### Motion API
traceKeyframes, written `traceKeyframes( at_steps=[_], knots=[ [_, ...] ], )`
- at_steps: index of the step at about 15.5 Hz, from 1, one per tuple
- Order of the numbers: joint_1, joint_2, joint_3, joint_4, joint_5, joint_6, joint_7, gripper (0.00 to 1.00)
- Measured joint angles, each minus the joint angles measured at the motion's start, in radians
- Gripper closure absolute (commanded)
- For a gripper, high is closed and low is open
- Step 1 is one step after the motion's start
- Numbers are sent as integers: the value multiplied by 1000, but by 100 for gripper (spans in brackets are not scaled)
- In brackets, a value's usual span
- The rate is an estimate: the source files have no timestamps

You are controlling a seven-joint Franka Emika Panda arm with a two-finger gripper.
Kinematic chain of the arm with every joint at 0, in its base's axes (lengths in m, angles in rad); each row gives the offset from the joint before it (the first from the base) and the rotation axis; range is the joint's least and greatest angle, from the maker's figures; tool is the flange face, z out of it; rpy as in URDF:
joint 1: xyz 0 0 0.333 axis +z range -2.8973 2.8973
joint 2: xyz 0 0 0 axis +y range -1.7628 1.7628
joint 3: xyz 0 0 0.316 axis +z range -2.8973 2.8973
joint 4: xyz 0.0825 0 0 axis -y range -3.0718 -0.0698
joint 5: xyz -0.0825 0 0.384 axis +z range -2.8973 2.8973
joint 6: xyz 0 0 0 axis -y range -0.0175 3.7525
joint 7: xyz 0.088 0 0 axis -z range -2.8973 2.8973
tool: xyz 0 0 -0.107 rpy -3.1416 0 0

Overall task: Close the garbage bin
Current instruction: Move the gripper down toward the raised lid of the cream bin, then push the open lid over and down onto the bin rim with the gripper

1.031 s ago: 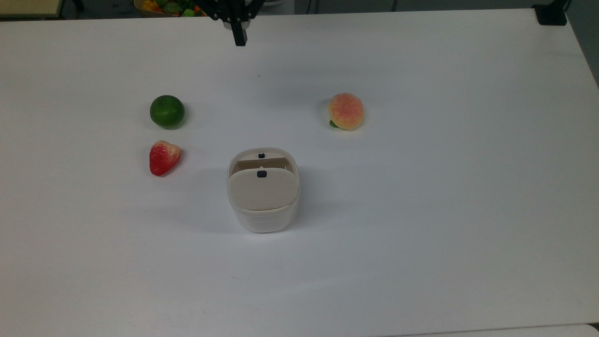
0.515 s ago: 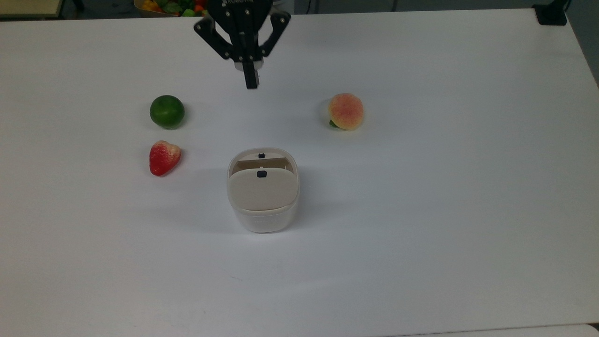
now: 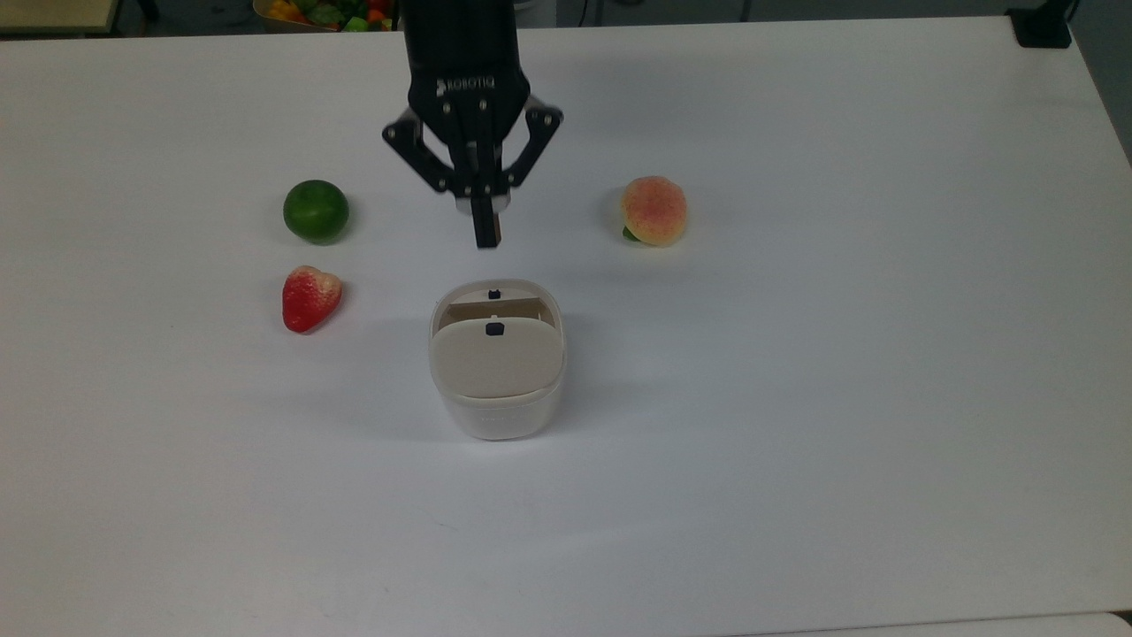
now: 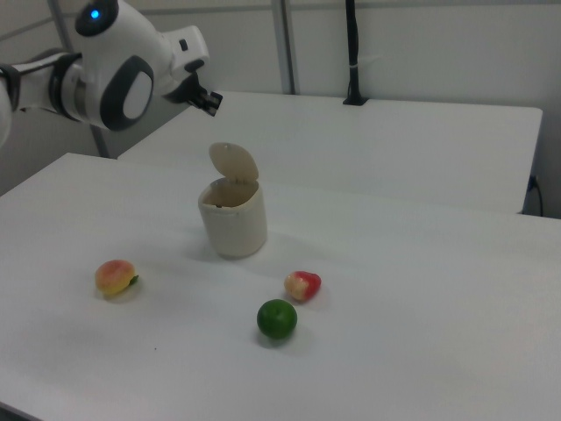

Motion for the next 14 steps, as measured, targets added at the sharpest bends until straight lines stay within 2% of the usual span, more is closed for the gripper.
traceKeyframes(
  at_steps=[6, 14],
  knots=[
    [0, 100, 0, 3, -1, 129, 0, 100],
    [0, 142, 0, 5, -2, 141, 0, 100]
  ],
)
